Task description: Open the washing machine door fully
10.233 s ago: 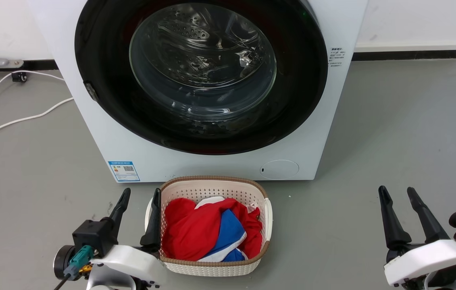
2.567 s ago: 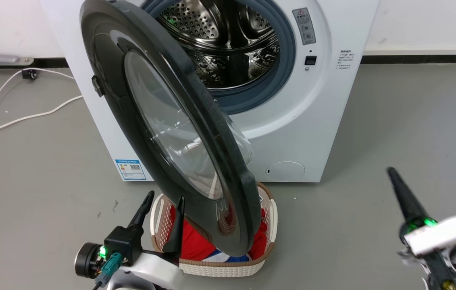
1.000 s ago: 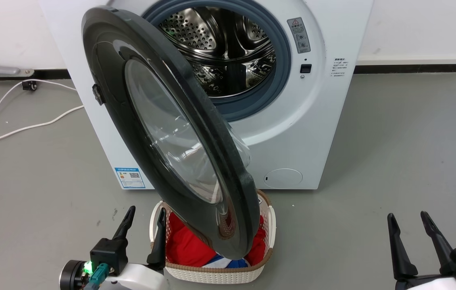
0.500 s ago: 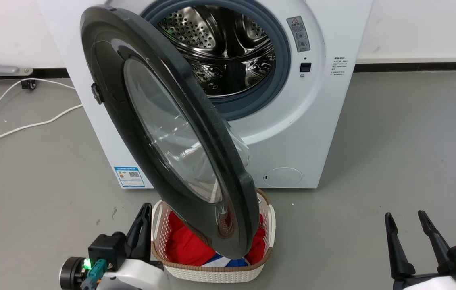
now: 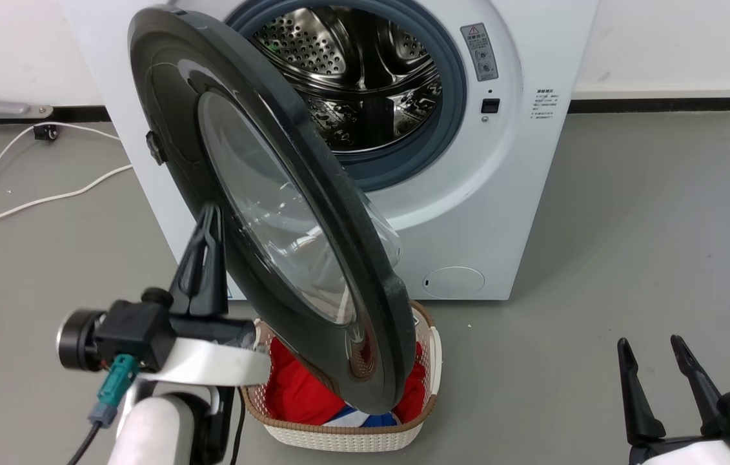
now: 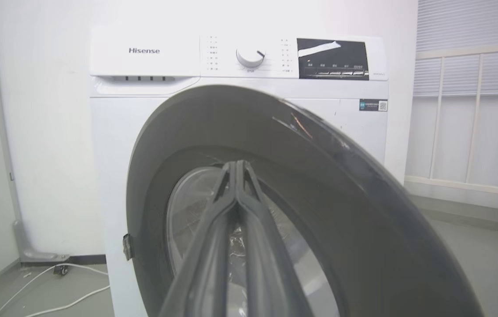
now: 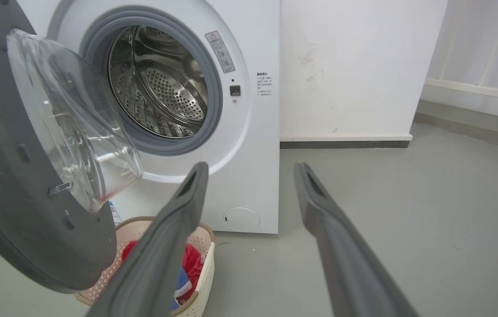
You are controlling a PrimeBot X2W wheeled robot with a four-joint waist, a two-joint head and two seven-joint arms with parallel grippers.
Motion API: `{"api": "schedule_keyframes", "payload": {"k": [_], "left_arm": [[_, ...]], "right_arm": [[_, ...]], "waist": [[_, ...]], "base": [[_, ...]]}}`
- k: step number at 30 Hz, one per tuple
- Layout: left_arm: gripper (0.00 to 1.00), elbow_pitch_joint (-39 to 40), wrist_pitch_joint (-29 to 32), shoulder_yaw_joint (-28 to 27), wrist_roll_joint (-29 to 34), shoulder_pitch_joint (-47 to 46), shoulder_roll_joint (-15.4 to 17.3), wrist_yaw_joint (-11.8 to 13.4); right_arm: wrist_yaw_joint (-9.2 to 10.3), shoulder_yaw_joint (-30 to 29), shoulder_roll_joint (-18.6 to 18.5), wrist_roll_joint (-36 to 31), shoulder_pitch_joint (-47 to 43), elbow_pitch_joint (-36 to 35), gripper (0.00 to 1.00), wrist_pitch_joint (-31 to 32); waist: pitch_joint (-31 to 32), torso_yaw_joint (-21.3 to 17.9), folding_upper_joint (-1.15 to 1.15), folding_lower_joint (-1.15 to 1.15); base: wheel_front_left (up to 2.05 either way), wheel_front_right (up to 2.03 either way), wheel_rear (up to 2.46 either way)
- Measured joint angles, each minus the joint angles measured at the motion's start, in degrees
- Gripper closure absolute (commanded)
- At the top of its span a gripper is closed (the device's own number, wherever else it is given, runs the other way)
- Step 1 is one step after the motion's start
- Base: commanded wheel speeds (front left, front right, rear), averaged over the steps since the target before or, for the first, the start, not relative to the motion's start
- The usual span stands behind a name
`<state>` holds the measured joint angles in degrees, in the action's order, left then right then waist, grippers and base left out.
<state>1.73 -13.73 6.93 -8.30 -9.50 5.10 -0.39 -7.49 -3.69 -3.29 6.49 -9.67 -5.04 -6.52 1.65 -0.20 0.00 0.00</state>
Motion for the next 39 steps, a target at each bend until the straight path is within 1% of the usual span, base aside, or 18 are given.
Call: {"api": "schedule_keyframes", "payload": {"k": [4,9,12,16,23,28,31,34,39], "left_arm": [[1.0,6.9,0.8,1.0,0.7,-2.5,-0.3,0.9],[1.0,14.3,2.0,3.9,0.8,-5.5,-0.9,1.1],[1.0,17.2,3.0,6.7,0.4,-6.9,-1.4,1.1],[1.0,20.1,4.3,11.9,-1.1,-8.7,-1.8,0.8],[1.0,20.2,7.3,23.1,-4.9,-9.8,-2.1,-0.2],[1.0,18.1,9.9,31.2,-8.5,-9.3,-2.2,-0.7],[1.0,16.8,12.0,35.1,-10.1,-7.8,-2.2,-1.0],[1.0,15.1,14.6,37.9,-11.3,-6.2,-2.2,-1.2],[1.0,11.5,18.6,41.4,-13.3,-4.0,-1.4,-2.7]], "right_arm": [[0.0,-0.1,0.0,0.0,0.0,0.1,0.0,0.0],[0.0,0.0,0.1,0.0,0.0,0.1,0.0,0.0],[0.0,0.2,0.1,0.0,0.0,0.2,0.0,0.0],[0.0,0.4,0.2,0.0,0.0,0.6,0.0,0.0],[0.0,0.7,0.2,0.0,0.0,1.0,0.0,0.3],[-0.01,0.7,0.2,0.0,0.0,1.3,0.0,0.4],[0.0,0.6,0.3,0.1,0.0,1.3,0.0,0.4],[0.0,0.4,0.3,0.1,0.0,1.5,0.0,0.5],[0.0,0.4,0.3,0.1,0.2,1.7,0.0,0.5]], "waist": [[0.2,0.1,0.0,0.0],[0.4,0.1,0.0,0.0],[0.4,0.1,0.0,0.0],[0.3,0.0,0.0,0.0],[0.2,0.0,0.0,0.0],[0.0,0.0,0.0,0.0],[-0.3,0.1,0.0,0.0],[-0.7,0.3,0.0,0.0],[-1.3,0.5,0.0,0.0]], "base": [[0.0,0.0,0.0],[0.0,0.0,0.0],[0.0,0.0,0.0],[0.0,0.0,0.0],[0.0,0.0,0.0],[0.0,0.0,0.0],[0.0,0.0,0.0],[0.0,0.0,0.0],[0.0,0.0,0.0]]}}
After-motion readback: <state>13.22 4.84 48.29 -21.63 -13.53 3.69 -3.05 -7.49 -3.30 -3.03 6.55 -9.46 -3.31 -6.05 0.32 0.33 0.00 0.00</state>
